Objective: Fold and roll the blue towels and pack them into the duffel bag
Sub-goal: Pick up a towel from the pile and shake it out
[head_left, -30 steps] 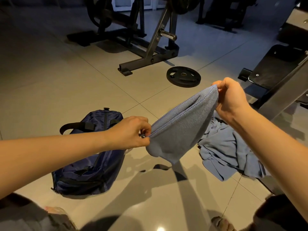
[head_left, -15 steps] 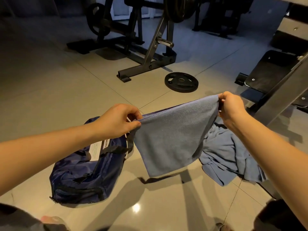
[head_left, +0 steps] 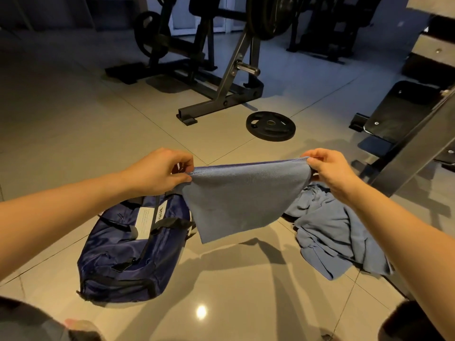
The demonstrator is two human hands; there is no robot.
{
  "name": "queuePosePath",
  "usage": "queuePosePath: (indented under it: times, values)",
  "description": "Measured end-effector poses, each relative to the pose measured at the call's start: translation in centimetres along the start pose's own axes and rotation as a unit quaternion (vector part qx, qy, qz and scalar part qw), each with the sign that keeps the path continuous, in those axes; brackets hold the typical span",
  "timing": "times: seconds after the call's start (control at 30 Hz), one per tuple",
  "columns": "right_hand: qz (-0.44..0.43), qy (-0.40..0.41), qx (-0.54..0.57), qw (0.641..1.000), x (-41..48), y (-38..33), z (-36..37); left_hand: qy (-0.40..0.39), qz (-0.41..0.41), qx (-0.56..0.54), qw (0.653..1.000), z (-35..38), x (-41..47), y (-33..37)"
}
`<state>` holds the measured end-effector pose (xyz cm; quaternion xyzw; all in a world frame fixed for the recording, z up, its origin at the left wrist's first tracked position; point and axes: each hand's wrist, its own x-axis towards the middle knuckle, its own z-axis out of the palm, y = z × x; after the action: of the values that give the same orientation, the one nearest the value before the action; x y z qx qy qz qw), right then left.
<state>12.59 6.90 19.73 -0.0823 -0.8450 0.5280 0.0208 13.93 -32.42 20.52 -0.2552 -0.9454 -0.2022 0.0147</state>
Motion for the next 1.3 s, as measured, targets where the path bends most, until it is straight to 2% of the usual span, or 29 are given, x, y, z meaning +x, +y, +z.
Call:
queuePosePath:
  times: [0.1, 0.23, 0.3, 0.47, 0.6, 0.67, 0.73, 0.77, 0.8, 0.9, 1.03, 1.1, 1.13, 1.2, 1.3]
  values:
    - [-0.002, -0.044, 0.003, 0.999, -0.6, -0.2, -0.3, 0.004, -0.040, -0.067, 0.997, -0.2, -0.2, -0.6]
    - [0.033, -0.115, 0.037, 0.992, -1.3, -1.0, -0.1, 0.024, -0.075, -0.076, 0.994, -0.3, -0.2, -1.9]
    - [0.041, -0.123, 0.029, 0.991, -1.7, -1.1, 0.3, 0.037, -0.099, -0.099, 0.989, -0.1, -0.2, -2.4]
    - [0.029, -0.038, -0.008, 0.999, -1.6, -0.6, 1.0, 0.067, -0.130, -0.191, 0.971, 0.4, -0.1, -2.1]
    - [-0.009, 0.035, -0.106, 0.994, -1.1, -0.1, 1.5, 0.051, -0.103, -0.131, 0.985, 0.5, -0.3, -2.2]
    - [0.008, -0.027, -0.133, 0.991, -1.1, -0.2, 1.1, 0.007, -0.101, -0.078, 0.992, 0.4, -0.4, -2.3]
    - [0.064, -0.178, -0.094, 0.977, -1.4, -0.6, 0.3, -0.070, -0.102, -0.052, 0.991, 0.1, -0.5, -2.3]
    - [0.084, -0.228, -0.076, 0.967, -1.6, -0.7, -0.1, -0.108, -0.106, -0.066, 0.986, 0.2, -0.7, -2.4]
    - [0.091, -0.241, -0.063, 0.964, -1.8, -0.7, -0.3, -0.141, -0.113, -0.090, 0.979, 0.4, -1.0, -2.4]
    - [0.087, -0.175, -0.032, 0.980, -2.3, 0.2, 0.3, -0.169, -0.153, -0.178, 0.957, 1.3, -2.1, -2.4]
    - [0.127, -0.063, 0.029, 0.990, -3.2, 1.1, 1.1, -0.098, -0.233, -0.370, 0.894, 1.5, -2.6, -0.4]
    - [0.163, -0.030, 0.034, 0.986, -3.7, 1.0, 1.3, -0.088, -0.250, -0.434, 0.861, 1.0, -2.9, 0.6]
    - [0.185, -0.042, 0.035, 0.981, -4.1, 0.8, 1.4, -0.110, -0.249, -0.455, 0.848, 0.6, -3.1, 0.9]
    - [0.236, -0.106, 0.032, 0.965, -5.0, 0.5, 1.0, -0.209, -0.235, -0.478, 0.820, -0.5, -3.6, 1.1]
    - [0.304, -0.217, 0.016, 0.927, -5.5, 0.1, -0.6, -0.394, -0.216, -0.502, 0.739, -0.9, -4.1, -0.3]
